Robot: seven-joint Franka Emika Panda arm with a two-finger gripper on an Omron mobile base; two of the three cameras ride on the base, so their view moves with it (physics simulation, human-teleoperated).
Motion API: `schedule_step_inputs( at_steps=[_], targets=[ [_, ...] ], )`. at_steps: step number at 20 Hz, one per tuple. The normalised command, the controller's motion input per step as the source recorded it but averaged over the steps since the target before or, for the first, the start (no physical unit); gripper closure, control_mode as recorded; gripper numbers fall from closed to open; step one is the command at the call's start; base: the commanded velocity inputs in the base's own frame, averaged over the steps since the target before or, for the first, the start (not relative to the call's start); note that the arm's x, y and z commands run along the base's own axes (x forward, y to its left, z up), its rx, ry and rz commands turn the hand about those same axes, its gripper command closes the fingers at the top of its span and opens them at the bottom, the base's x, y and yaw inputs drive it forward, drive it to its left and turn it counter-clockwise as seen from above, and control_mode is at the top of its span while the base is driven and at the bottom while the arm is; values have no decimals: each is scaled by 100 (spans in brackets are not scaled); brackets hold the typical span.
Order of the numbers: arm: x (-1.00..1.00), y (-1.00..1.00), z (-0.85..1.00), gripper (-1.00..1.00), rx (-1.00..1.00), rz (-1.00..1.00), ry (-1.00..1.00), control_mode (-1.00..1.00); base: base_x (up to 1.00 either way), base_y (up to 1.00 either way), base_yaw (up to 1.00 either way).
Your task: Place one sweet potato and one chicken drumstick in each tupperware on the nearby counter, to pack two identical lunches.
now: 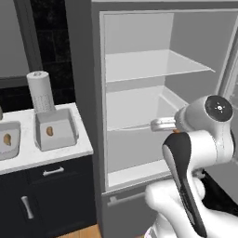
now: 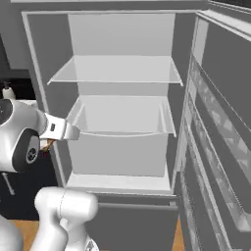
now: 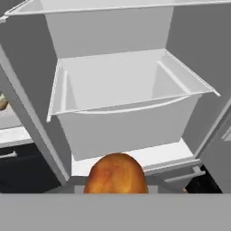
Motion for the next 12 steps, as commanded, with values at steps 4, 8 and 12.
schedule_step_inputs(
  at_steps=[4, 8, 12],
  targets=[
    [0, 0, 0, 100, 0, 0, 0, 100, -93, 100, 19],
    [0, 0, 0, 100, 0, 0, 0, 100, -18, 100, 9],
    [0, 0, 0, 100, 0, 0, 0, 100, 84, 100, 0]
  ],
)
